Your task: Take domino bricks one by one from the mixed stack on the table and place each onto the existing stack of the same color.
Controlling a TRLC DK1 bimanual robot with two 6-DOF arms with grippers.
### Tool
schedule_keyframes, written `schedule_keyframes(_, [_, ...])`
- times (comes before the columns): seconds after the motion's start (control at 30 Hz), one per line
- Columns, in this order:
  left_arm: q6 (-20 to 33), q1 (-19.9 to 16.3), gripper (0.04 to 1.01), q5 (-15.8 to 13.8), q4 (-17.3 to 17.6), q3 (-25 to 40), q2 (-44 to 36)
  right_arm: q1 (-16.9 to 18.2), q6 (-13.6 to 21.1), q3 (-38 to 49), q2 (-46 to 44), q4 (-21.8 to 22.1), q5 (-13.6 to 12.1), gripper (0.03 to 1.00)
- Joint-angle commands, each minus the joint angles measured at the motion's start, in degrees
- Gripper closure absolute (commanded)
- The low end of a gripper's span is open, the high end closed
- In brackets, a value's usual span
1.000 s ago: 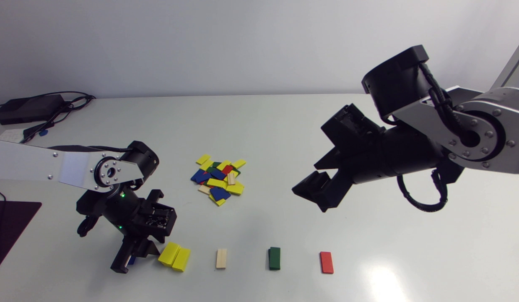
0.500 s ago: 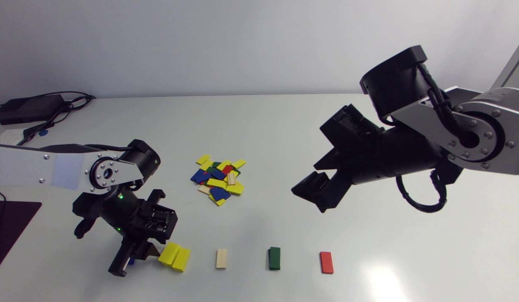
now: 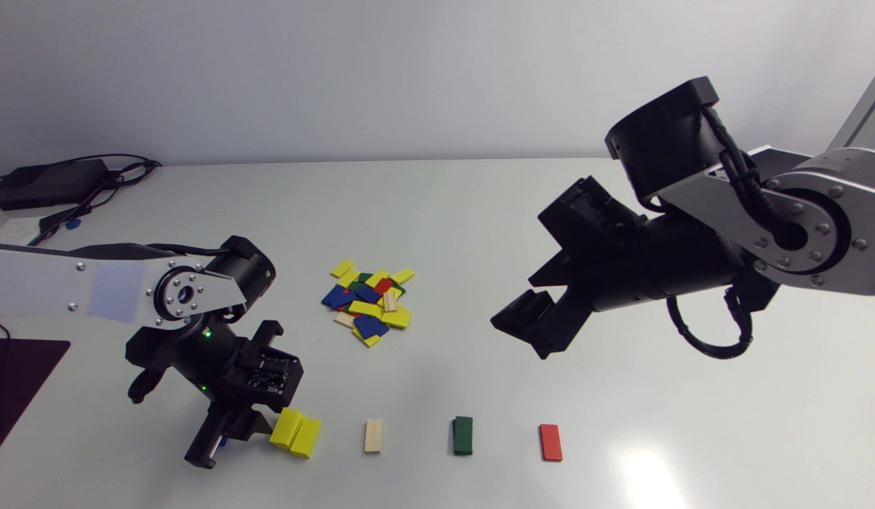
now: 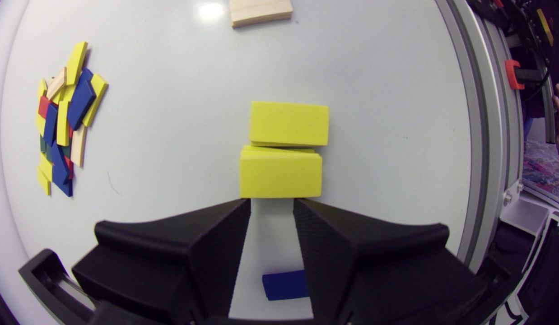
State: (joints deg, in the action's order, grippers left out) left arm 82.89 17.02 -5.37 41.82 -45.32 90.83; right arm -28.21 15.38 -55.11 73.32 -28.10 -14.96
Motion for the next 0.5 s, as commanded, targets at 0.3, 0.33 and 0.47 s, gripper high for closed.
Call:
schedule_keyframes(0.3, [4.12, -7.0, 0.674, 0.18, 1.68, -1.79, -0.74, -0.53, -1.58, 0.53, -1.07, -0.12, 0.63, 0.066])
schedule_keyframes(0.33, [4.73, -8.23, 0.674, 0.18, 3.18, -2.84, -1.53, -0.53, -1.58, 0.53, -1.07, -0.12, 0.63, 0.066])
schedule_keyframes(0.47, [5.79, -10.16, 0.674, 0.09, 8.98, -6.27, -6.19, -0.71, -1.58, 0.27, -0.99, -0.12, 0.63, 0.066])
